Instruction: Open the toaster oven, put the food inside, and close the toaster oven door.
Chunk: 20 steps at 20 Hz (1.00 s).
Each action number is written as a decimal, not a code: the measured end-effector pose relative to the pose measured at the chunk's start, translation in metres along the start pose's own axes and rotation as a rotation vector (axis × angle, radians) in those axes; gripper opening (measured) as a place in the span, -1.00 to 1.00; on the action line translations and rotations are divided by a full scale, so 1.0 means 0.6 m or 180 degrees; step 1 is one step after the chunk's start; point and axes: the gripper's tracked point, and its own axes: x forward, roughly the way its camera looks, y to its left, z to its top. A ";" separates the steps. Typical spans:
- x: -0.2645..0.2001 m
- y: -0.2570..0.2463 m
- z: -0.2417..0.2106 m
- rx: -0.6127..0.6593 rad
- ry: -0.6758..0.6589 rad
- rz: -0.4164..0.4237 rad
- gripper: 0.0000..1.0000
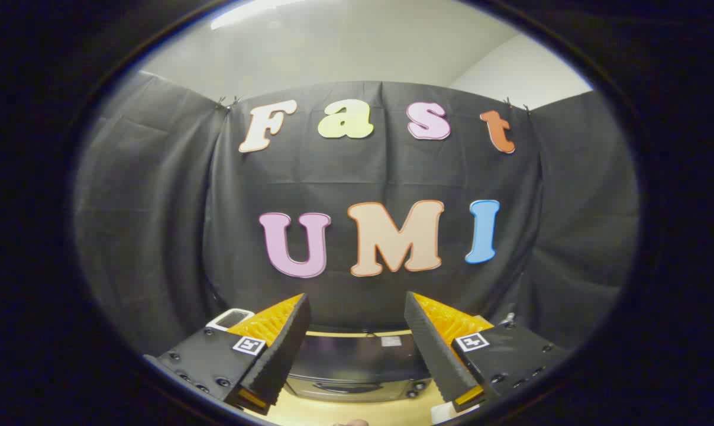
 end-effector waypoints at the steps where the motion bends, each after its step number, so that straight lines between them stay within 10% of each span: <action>1: 0.004 0.013 0.008 0.0025 -0.0028 0.0035 1.00; 20: 0.036 -0.036 0.003 -0.0095 -0.0032 -0.0233 1.00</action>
